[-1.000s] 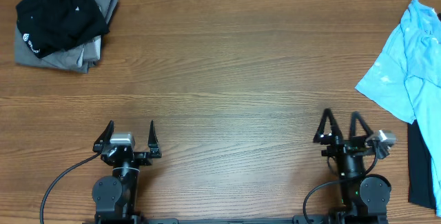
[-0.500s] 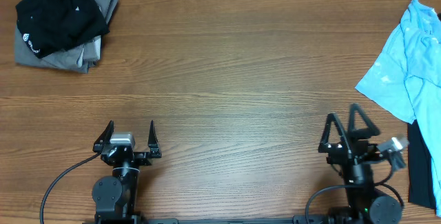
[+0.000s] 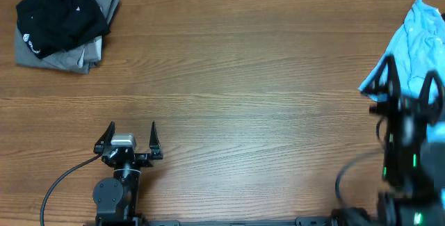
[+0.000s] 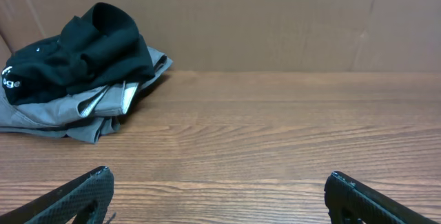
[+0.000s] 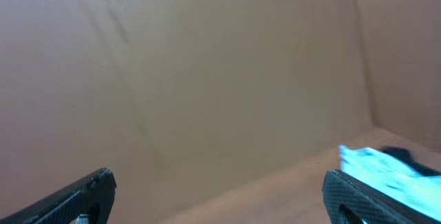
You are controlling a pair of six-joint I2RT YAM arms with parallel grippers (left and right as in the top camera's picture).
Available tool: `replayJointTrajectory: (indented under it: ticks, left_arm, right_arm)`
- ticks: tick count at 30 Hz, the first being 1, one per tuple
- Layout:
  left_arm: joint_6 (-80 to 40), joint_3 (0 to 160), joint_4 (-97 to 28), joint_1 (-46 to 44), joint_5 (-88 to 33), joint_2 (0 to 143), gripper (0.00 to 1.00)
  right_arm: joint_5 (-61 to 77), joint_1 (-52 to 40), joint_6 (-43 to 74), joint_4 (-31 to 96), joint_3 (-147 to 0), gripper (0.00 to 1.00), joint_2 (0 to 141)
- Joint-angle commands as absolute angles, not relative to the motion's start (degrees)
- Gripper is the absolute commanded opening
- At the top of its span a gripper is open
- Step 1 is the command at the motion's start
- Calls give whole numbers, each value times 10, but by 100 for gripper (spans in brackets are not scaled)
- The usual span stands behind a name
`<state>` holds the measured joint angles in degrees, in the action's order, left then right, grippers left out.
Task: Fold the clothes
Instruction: 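Grasp the light-blue T-shirt with the right gripper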
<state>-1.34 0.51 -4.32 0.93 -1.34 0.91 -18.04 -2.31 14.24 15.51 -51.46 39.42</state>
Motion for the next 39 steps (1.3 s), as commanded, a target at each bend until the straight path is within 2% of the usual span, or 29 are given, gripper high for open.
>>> replayJointTrajectory:
  ticks: [1,6,9,14,24,26,36,39]
  left_arm:
    - [-17,3,-44,10,-9,4,100]
    - [-17,3,-44,10,-9,4,100]
    - [-17,3,-44,10,-9,4,100]
    - [-17,3,-44,10,-9,4,100]
    - [-17,3,-44,10,-9,4,100]
    - [-17,3,-44,10,-9,4,100]
    - [-17,3,-44,10,-9,4,100]
    - [-17,3,-44,10,-9,4,100]
  right_arm:
    - [-246,-22,92,234,-627,100,535]
    - [-260,-13,72,403,-787,100,708]
    - [-288,-13,72,426,-823,100,767]
    - [-333,38,44,386,-825,100,838]
    - [-44,298,10,394,-934,100,1027]
    - [-29,326,10,373,-941,100,1055]
    - [-24,381,21,272,-941,96,1179]
    - [-24,391,40,256,-941,90,1211]
